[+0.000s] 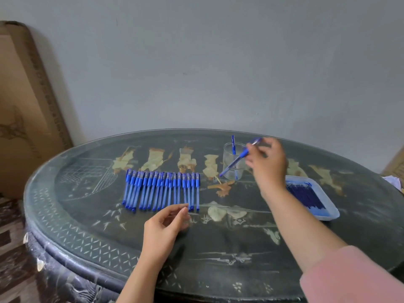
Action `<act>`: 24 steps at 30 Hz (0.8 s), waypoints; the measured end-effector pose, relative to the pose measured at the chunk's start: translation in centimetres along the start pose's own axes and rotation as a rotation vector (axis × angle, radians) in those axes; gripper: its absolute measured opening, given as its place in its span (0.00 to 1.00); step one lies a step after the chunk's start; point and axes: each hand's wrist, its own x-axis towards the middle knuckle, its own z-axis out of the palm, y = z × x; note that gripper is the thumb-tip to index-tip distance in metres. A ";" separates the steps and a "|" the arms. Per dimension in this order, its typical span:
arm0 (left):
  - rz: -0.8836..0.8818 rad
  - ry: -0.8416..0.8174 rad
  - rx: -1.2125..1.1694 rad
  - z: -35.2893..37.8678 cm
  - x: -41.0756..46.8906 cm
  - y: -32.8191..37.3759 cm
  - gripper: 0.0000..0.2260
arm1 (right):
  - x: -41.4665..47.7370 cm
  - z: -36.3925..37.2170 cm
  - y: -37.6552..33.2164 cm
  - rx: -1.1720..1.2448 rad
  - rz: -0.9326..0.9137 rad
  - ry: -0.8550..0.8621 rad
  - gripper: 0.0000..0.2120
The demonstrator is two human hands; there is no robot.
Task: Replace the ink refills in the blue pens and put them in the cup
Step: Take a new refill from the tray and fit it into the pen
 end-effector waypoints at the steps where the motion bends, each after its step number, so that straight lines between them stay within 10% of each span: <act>1: -0.002 0.011 -0.016 0.0 0.1 0.0 0.05 | 1.0 -0.6 0.0 0.005 -0.028 0.071 0.09; 6: -0.005 0.034 -0.031 0.0 0.3 0.0 0.05 | 4.5 -1.6 0.8 -0.030 -0.102 0.178 0.13; 16: 0.004 0.034 -0.029 0.0 0.6 0.0 0.06 | 7.0 -0.2 3.9 -0.308 -0.043 -0.107 0.02; 24: 0.006 0.035 -0.041 0.0 0.6 0.0 0.06 | 8.2 1.6 5.5 -0.688 -0.066 -0.267 0.11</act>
